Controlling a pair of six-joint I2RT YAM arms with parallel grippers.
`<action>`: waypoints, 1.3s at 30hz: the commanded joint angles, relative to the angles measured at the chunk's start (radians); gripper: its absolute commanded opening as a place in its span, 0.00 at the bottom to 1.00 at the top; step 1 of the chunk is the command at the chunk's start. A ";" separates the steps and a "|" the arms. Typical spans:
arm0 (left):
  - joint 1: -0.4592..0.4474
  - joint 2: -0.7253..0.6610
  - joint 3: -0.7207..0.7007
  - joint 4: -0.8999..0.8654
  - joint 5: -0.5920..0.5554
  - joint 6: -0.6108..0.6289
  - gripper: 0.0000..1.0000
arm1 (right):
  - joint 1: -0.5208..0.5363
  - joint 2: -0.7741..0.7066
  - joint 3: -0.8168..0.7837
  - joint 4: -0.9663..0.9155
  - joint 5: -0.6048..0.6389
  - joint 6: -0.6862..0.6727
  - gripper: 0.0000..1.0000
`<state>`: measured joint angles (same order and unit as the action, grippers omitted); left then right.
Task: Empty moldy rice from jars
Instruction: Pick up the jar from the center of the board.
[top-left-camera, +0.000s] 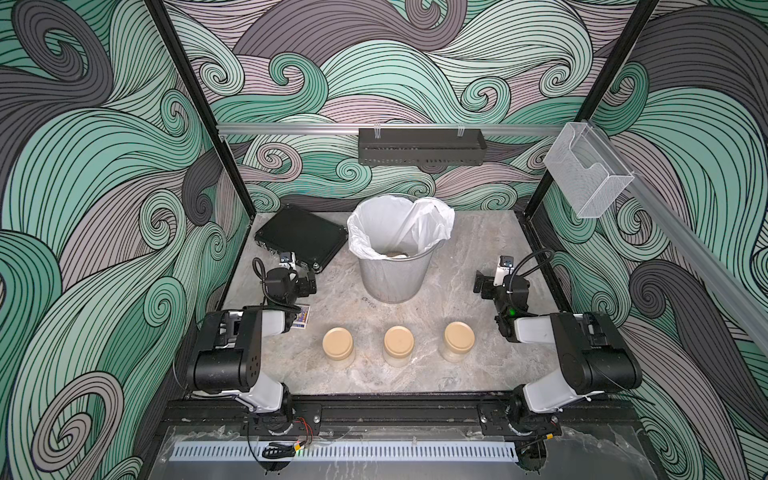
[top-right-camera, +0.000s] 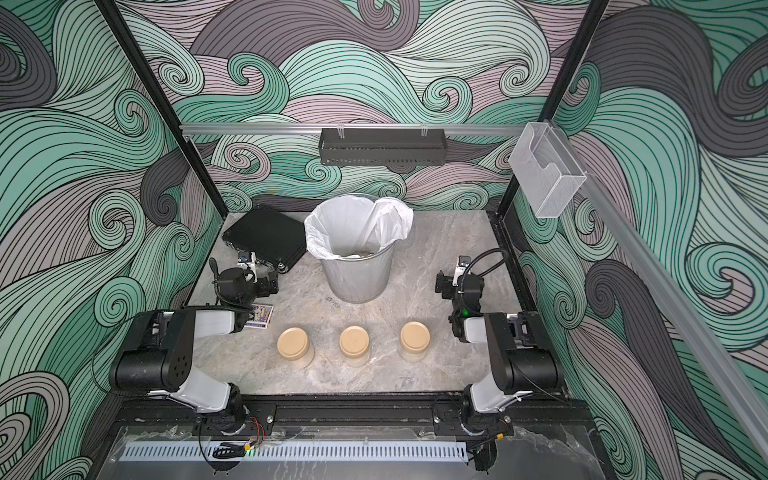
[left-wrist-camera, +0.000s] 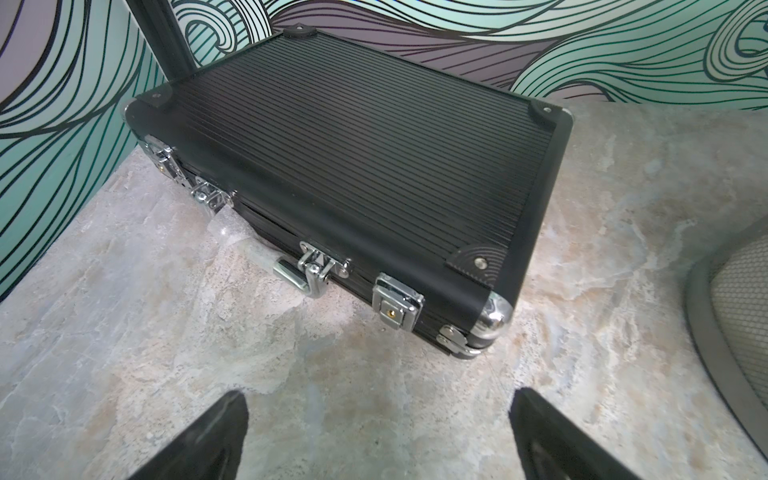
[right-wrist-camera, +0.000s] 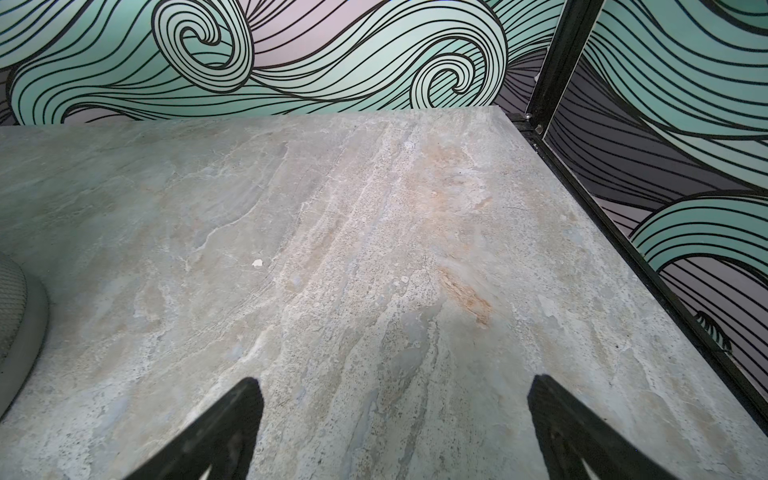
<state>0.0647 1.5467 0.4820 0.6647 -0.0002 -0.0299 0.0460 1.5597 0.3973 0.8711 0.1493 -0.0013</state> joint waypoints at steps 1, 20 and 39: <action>0.011 -0.011 0.000 0.001 -0.004 0.002 0.98 | -0.005 -0.012 -0.002 0.012 -0.009 -0.008 0.99; 0.018 -0.261 0.385 -0.808 0.021 -0.160 0.99 | 0.090 -0.426 0.284 -0.933 0.169 0.220 0.99; -0.047 -0.718 0.280 -1.136 0.309 -0.188 0.99 | 0.275 -0.631 0.544 -1.882 -0.104 0.463 0.99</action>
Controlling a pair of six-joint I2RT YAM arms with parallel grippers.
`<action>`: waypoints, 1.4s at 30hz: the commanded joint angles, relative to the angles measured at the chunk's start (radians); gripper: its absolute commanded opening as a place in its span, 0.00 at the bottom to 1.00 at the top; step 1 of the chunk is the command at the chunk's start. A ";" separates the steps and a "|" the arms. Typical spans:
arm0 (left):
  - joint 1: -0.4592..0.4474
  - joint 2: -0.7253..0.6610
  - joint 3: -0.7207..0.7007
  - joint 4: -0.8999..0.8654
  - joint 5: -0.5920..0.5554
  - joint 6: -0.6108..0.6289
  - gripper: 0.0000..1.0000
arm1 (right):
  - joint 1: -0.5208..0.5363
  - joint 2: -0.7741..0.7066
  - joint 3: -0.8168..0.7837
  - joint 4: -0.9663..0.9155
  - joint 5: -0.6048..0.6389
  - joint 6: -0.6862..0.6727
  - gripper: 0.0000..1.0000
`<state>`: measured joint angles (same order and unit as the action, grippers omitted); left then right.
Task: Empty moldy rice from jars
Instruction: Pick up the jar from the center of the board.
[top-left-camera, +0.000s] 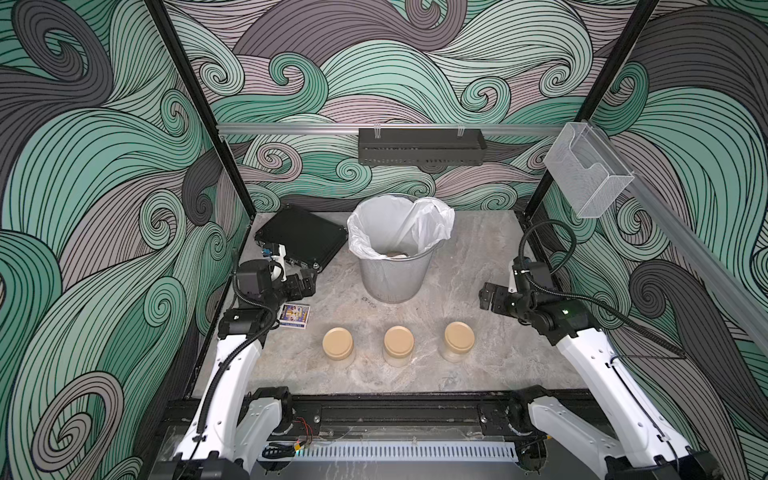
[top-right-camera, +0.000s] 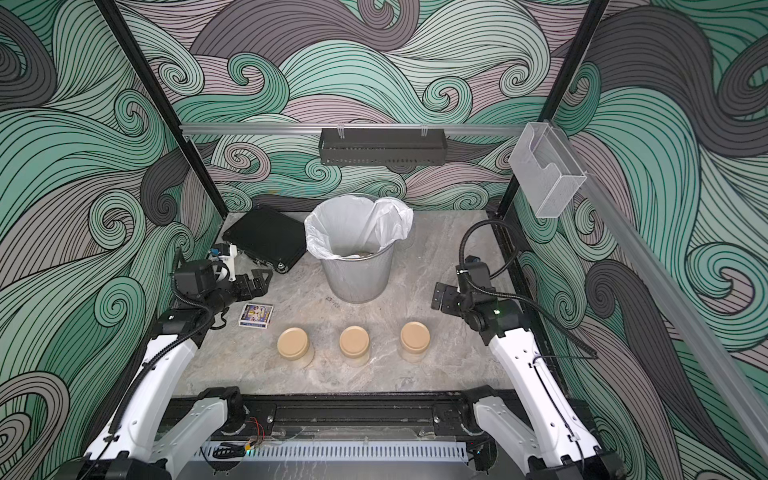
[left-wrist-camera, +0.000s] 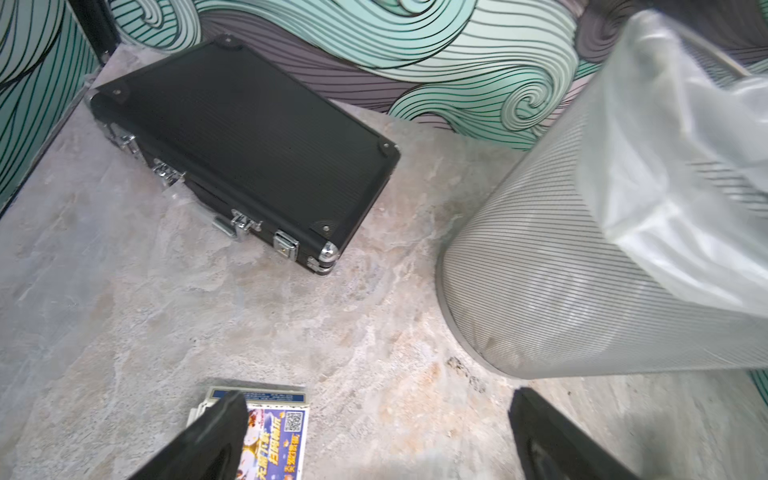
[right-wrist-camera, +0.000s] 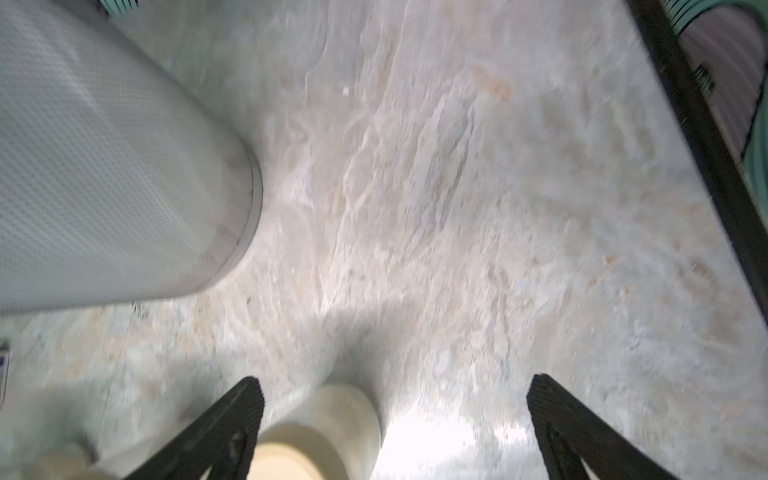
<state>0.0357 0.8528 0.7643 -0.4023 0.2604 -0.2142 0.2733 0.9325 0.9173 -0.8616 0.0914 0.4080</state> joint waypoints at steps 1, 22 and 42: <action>-0.028 -0.029 -0.003 -0.076 0.060 -0.004 0.98 | 0.065 -0.005 0.024 -0.164 -0.038 0.064 0.99; -0.301 -0.124 -0.060 -0.110 0.031 -0.002 0.99 | 0.366 0.115 0.060 -0.203 -0.003 0.166 0.99; -0.364 -0.122 -0.085 -0.102 0.020 0.000 0.99 | 0.458 0.194 0.054 -0.202 0.027 0.183 0.99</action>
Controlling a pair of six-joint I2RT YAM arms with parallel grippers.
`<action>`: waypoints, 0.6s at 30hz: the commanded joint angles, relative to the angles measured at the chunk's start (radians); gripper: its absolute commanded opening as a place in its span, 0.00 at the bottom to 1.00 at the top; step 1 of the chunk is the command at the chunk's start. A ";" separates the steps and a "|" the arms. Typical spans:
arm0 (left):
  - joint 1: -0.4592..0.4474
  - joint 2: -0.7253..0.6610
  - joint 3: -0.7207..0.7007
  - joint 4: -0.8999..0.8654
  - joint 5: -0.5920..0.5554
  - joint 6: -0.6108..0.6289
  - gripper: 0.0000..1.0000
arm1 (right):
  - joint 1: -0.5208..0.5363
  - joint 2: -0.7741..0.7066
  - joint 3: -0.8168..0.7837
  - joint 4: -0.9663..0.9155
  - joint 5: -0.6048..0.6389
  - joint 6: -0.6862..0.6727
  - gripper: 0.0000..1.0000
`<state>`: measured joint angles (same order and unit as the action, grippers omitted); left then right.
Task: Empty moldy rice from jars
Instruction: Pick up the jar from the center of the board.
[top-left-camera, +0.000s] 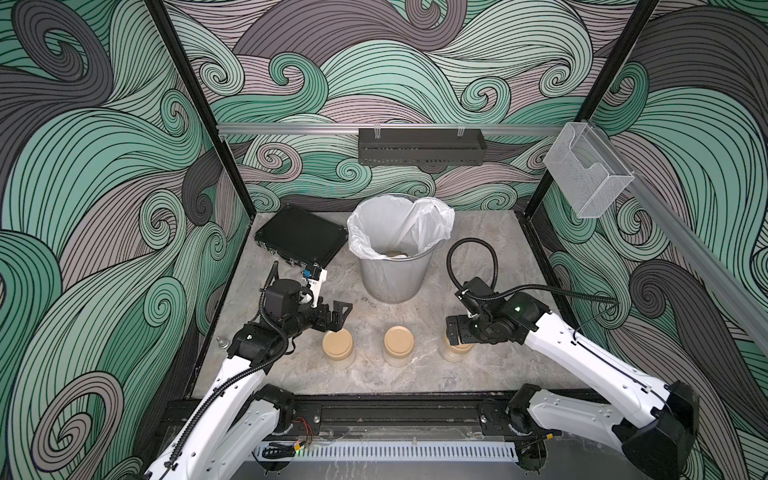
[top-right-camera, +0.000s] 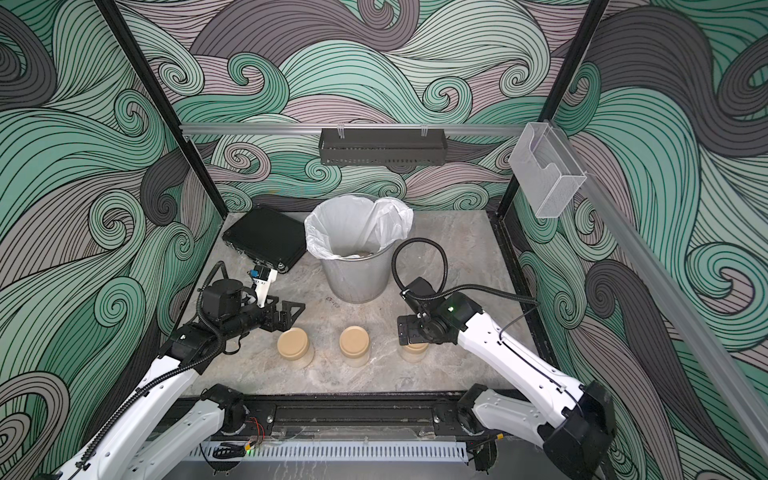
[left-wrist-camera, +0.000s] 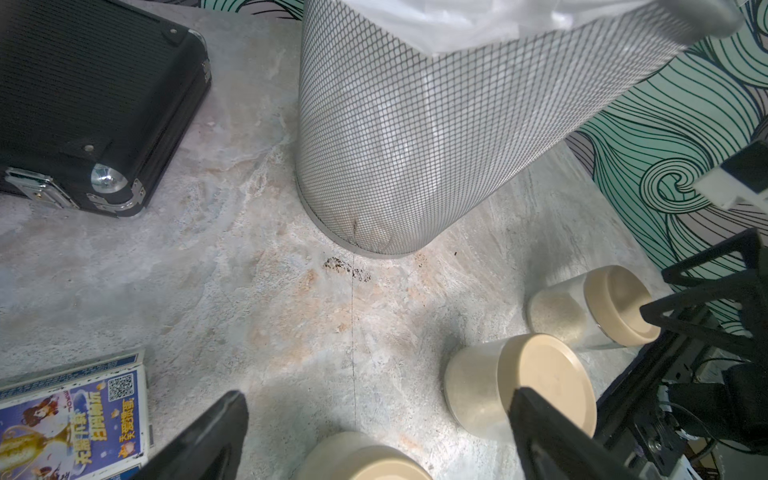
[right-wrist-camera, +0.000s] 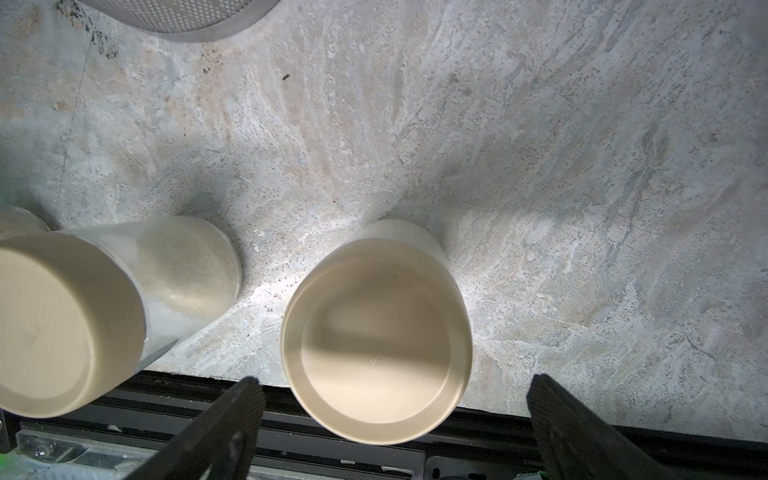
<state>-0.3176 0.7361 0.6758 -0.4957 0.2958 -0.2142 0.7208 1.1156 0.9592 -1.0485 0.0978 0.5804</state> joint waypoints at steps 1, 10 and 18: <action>-0.014 -0.005 0.002 -0.011 -0.015 0.000 0.98 | 0.013 0.015 0.009 -0.011 0.019 0.009 0.99; -0.021 0.000 -0.004 -0.006 -0.011 -0.003 0.98 | 0.040 0.074 0.002 0.012 0.019 0.013 0.99; -0.030 0.006 -0.011 -0.006 -0.005 -0.013 0.99 | 0.048 0.122 -0.033 0.033 0.048 0.025 0.99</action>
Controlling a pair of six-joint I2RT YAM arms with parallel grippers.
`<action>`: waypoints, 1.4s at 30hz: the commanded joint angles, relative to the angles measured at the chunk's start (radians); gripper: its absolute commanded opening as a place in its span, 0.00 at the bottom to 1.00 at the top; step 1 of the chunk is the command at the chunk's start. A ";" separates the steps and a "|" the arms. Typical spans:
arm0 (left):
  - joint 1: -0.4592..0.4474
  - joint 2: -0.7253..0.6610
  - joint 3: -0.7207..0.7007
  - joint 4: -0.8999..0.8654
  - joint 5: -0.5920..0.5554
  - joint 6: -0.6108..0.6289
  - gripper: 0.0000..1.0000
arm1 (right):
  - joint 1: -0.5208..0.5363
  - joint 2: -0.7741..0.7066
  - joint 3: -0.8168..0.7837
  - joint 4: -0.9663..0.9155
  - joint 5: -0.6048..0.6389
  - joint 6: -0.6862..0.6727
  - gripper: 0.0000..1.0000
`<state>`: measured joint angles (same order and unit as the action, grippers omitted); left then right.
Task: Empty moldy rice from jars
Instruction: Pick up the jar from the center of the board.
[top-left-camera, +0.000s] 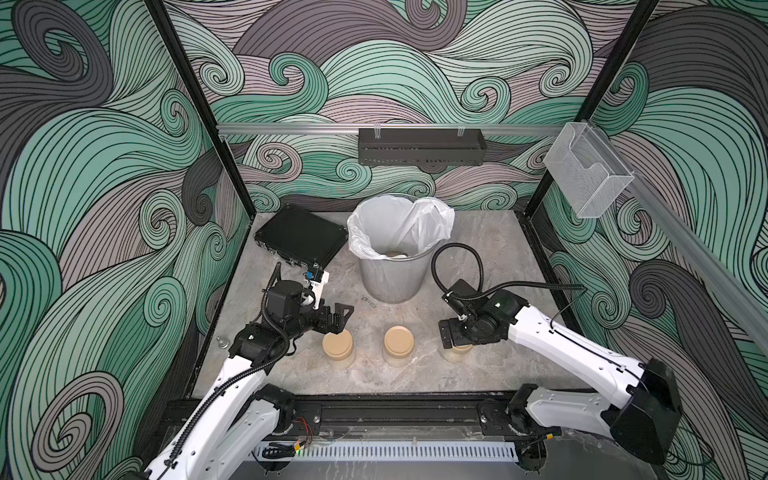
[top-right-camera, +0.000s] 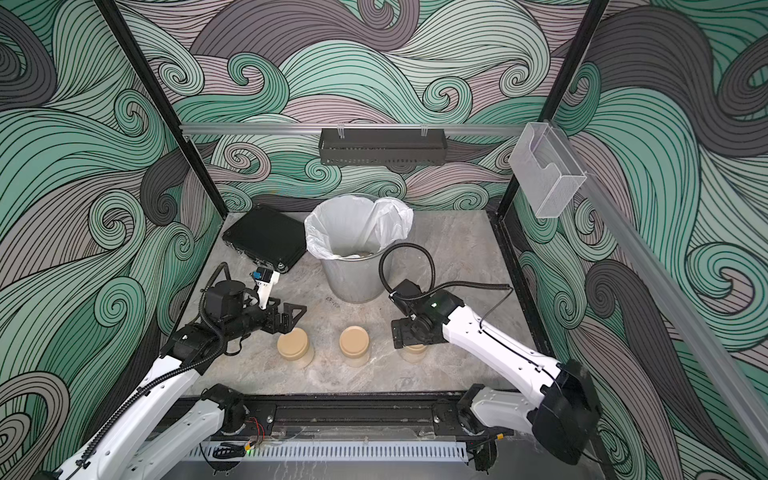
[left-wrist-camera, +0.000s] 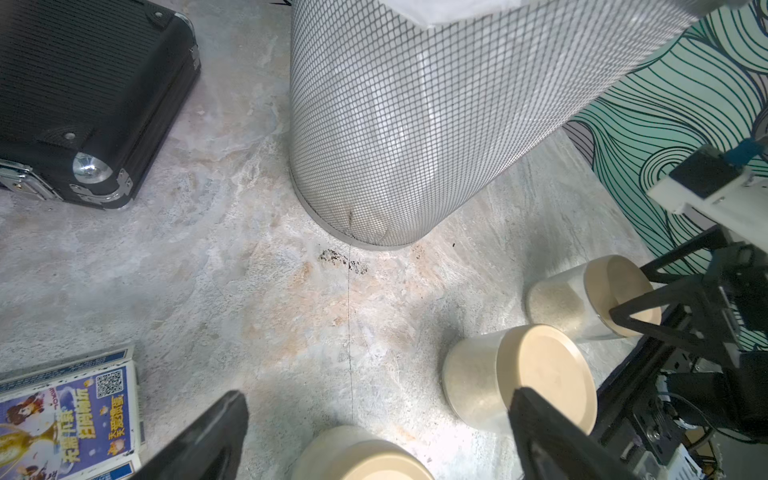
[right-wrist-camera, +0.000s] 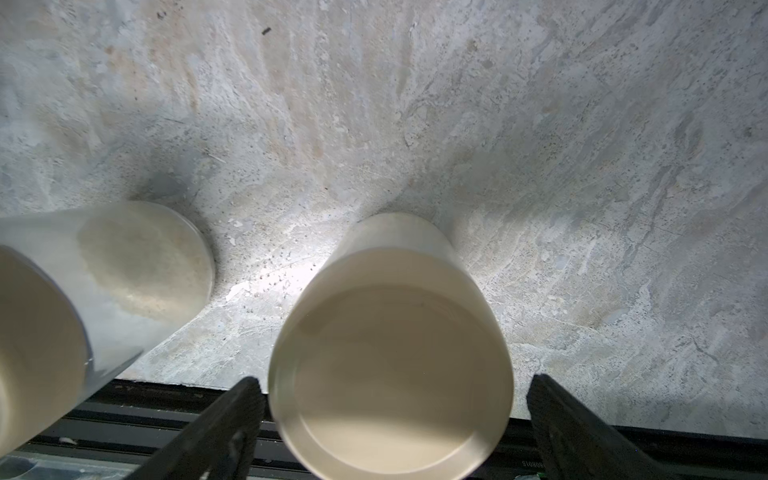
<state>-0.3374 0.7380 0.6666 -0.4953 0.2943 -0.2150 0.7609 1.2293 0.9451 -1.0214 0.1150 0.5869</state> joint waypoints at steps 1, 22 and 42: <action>-0.011 0.004 -0.004 -0.008 0.001 -0.016 0.99 | 0.009 0.014 -0.027 0.013 0.026 0.019 0.99; -0.028 0.006 -0.020 -0.002 0.007 -0.032 0.99 | 0.008 0.040 -0.117 0.098 0.023 0.041 0.81; -0.056 0.044 0.010 0.028 0.157 0.121 0.99 | -0.011 -0.096 0.014 0.038 -0.057 -0.010 0.65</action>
<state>-0.3782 0.7776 0.6441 -0.4904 0.3779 -0.1669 0.7582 1.1782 0.8860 -0.9794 0.0902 0.5972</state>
